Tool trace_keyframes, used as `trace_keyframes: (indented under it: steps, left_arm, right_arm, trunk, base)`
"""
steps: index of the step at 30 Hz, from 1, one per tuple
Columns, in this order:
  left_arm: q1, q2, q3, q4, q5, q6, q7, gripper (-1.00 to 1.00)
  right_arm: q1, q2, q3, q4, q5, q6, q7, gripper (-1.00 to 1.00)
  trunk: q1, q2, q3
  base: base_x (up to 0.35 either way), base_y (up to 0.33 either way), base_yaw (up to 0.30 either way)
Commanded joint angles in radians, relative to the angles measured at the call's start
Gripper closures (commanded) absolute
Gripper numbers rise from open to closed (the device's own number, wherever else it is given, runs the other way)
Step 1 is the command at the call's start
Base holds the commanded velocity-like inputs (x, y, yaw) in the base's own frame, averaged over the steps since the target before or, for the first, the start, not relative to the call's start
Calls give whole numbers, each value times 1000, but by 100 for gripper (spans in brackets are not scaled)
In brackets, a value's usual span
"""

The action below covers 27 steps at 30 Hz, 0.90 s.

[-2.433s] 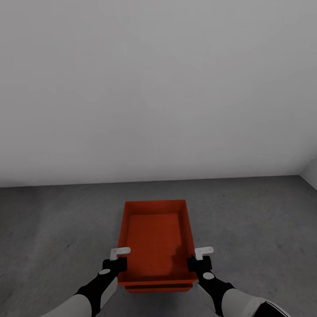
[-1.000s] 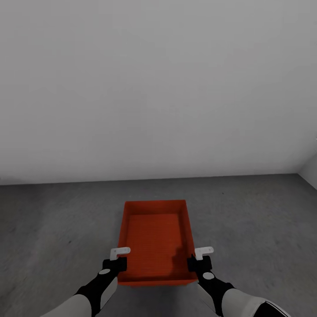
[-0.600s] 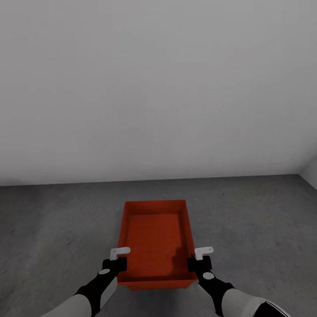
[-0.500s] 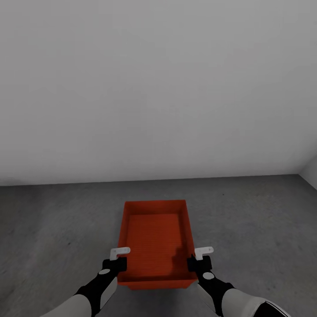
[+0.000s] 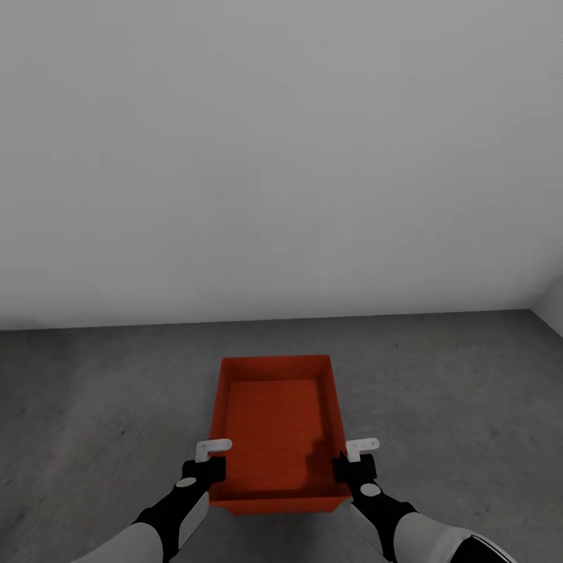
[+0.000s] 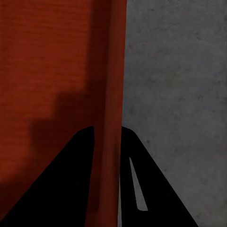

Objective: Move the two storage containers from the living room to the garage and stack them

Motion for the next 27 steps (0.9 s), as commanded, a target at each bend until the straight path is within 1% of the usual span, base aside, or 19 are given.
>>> trace_keyframes:
  steps: [1,2,13,27]
  left_arm:
    - [0,0,-10,-1,-6,-54,29,100]
    - [0,-1,-10,-1,-6,-54,29,100]
    - [0,0,-9,-1,-6,-54,29,100]
    - [0,0,-9,-2,-7,-54,29,100]
  right_arm:
    - [-1,1,-69,-1,-2,4,0,100]
    - [-1,1,-69,-1,-2,4,0,100]
    - [-1,2,-69,-1,-2,4,0,100]
    - [-1,2,-69,-1,-2,4,0,100]
  trunk:
    - [0,0,-1]
    - [0,0,-1]
    - [42,-77,-35]
    - [42,-77,-35]
  base:
    - [0,0,0]
    - [0,0,0]
    - [0,0,0]
    - [0,0,0]
